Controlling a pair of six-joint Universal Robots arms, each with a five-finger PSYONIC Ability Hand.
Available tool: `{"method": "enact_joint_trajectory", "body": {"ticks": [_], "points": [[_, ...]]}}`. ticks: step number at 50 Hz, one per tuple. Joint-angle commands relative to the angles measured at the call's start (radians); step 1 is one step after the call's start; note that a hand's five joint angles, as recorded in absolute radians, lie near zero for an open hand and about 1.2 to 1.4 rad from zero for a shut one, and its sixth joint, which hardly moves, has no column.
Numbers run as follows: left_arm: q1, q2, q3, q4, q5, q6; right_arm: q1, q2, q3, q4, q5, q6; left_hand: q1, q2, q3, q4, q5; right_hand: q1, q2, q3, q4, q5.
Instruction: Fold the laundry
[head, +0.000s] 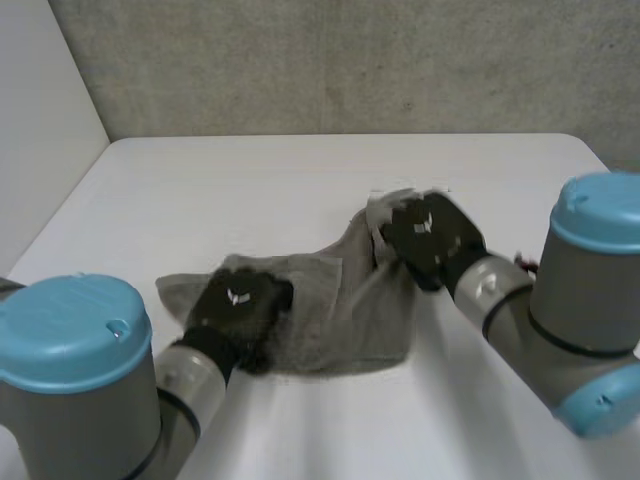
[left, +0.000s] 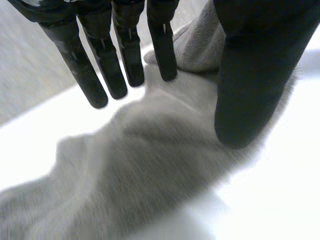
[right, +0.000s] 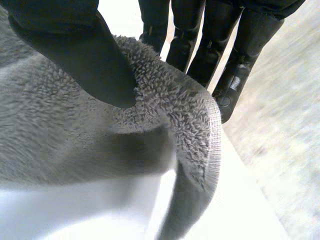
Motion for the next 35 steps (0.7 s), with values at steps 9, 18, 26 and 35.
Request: {"method": "enact_joint_trajectory", "body": {"ticks": [9, 18, 26, 35], "points": [[0.189, -0.013, 0.191, -0.007, 0.126, 0.047, -0.136, -0.123, 0.254, -0.014, -0.140, -0.015, -0.241, -0.241, -0.247, -0.246, -0.245, 0.437, 0.226, 0.216, 0.204, 0.244], [0.193, -0.182, 0.248, 0.001, 0.381, 0.184, -0.143, -0.323, 0.281, -0.045, -0.179, 0.001, -0.200, -0.200, -0.206, -0.205, -0.204, 0.437, 0.226, 0.216, 0.204, 0.244], [0.193, -0.269, 0.276, 0.002, 0.597, 0.207, -0.140, -0.405, 0.281, -0.042, -0.177, -0.002, -0.094, -0.095, -0.101, -0.100, -0.099, 0.437, 0.226, 0.216, 0.204, 0.244], [0.193, -0.308, 0.291, 0.005, 0.663, 0.209, -0.142, -0.367, 0.262, -0.046, -0.170, -0.016, 0.338, 0.337, 0.331, 0.332, 0.333, 0.437, 0.226, 0.216, 0.204, 0.244]]}}
